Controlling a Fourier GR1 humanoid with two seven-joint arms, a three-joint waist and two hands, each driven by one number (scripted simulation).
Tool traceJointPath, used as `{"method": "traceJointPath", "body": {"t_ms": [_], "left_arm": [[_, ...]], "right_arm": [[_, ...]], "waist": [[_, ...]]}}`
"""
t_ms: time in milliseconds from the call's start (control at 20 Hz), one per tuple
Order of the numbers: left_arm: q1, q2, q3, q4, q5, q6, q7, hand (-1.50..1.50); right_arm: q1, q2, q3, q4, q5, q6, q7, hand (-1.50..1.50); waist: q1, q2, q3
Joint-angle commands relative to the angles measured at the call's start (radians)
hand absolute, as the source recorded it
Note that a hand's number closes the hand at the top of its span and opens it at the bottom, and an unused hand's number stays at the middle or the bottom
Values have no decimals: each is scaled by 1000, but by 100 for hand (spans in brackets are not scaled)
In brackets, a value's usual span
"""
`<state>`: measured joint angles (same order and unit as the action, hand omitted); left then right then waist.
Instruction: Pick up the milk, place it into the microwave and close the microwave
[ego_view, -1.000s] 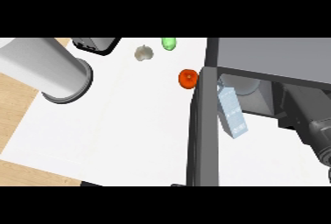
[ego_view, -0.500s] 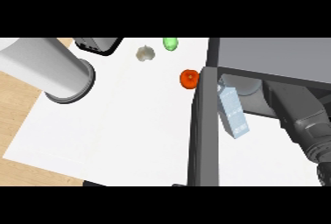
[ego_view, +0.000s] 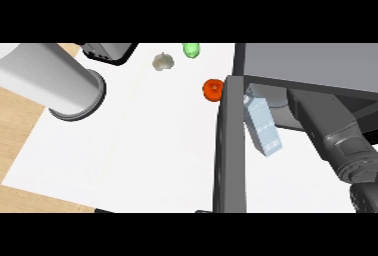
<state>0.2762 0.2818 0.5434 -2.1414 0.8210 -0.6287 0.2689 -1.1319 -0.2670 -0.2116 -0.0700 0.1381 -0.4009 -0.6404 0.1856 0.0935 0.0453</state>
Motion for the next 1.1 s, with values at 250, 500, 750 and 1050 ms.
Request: {"method": "traceJointPath", "body": {"t_ms": [250,500,750,1050], "left_arm": [[38,-54,-49,14,-54,-39,-2,-150],[23,-102,-73,30,-117,-47,-28,-150],[56,-130,-89,45,-136,-131,-70,-150],[76,-192,-227,31,-185,-182,-40,-150]], "right_arm": [[-86,18,-22,-19,-17,-93,36,-150],[-60,43,11,10,16,-65,25,-150],[-6,-33,-14,1,-13,91,-11,-150],[61,18,-51,-20,-59,304,-84,-150]], "waist": [[-25,-41,-43],[-60,-45,-44],[-90,-55,-44],[-120,-64,-42]]}}
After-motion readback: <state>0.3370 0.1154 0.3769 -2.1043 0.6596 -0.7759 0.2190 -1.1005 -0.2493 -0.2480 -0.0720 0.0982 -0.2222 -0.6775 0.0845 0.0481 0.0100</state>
